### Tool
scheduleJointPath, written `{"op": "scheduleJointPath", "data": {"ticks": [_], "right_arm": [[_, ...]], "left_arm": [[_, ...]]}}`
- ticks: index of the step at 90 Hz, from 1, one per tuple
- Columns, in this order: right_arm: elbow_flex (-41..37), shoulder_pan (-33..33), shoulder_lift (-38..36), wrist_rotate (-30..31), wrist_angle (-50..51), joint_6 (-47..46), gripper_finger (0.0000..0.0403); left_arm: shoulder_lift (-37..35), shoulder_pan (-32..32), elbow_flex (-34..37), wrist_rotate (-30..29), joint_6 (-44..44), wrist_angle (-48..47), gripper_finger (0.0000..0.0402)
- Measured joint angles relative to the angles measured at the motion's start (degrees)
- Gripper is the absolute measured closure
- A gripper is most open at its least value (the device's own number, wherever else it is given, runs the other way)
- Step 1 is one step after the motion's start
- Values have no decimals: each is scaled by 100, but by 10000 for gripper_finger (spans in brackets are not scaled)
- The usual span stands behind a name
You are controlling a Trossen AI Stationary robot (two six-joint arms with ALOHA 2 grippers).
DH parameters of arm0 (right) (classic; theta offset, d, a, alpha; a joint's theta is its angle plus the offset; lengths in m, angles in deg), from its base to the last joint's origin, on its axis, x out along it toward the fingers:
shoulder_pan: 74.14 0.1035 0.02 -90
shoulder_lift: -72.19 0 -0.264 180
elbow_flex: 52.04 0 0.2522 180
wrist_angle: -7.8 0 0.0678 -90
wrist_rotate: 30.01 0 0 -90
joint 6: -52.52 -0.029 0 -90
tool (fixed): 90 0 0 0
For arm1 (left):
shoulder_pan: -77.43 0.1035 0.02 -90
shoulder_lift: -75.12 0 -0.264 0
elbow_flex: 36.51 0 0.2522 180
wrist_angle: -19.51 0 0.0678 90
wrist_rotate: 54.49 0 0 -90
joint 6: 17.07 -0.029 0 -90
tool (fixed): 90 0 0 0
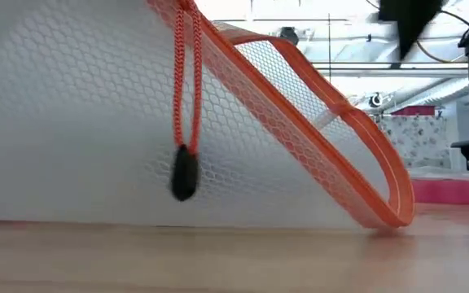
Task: Unpack backpack
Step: Put the pink charger adapter into the orange zip bag
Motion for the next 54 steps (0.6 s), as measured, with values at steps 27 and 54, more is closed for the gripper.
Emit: {"op": "scheduleJointPath", "data": {"ticks": [27, 54], "right_arm": [[-226, 689, -417, 214, 1773, -2537, 192], [-1140, 853, -380, 190, 1502, -3821, 133]], "left_arm": [[0, 12, 0, -3, -40, 3, 402], [0, 12, 0, 12, -28, 16, 402]]}}
